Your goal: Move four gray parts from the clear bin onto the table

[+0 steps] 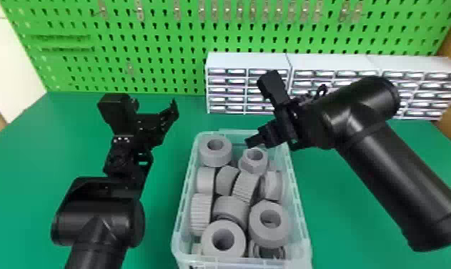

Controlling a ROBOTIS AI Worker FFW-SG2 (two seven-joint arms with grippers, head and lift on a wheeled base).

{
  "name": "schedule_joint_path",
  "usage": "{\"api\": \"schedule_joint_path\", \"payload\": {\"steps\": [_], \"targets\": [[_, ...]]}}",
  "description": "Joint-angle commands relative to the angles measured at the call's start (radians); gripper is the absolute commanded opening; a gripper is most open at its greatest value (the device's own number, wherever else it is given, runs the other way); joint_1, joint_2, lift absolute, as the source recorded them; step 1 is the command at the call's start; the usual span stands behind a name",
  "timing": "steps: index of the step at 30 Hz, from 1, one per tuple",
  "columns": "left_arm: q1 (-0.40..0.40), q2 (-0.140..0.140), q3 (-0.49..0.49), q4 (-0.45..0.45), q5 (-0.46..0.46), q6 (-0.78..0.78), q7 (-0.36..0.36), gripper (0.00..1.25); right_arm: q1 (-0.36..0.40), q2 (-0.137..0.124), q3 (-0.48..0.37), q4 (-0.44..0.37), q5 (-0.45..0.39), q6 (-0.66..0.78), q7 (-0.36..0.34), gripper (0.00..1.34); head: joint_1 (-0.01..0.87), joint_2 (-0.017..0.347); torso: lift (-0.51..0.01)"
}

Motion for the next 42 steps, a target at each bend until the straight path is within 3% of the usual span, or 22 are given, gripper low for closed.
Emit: {"api": "schedule_joint_path", "payload": {"steps": [1,37,42], "targets": [[-0.003,0.0,-0.001,0.0,0.0,0.0,0.0,0.97,-0.013,0.006,0.024,0.043,0.003,-0.015,0.012,0.82,0.693,0.072,-0.052],[-0.018,0.0,-0.016,0.002,0.0,0.0,0.012,0.97,-0.033,0.02,0.125,0.207,-0.027,-0.155,0.027,0.91,0.693,0.072,-0.052],[-0.019,0.0,-0.016,0.002,0.0,0.0,0.012,0.97,-0.04,0.02,0.15,0.23,-0.061,-0.187,0.032,0.91,0.693,0.072,-0.052]]}}
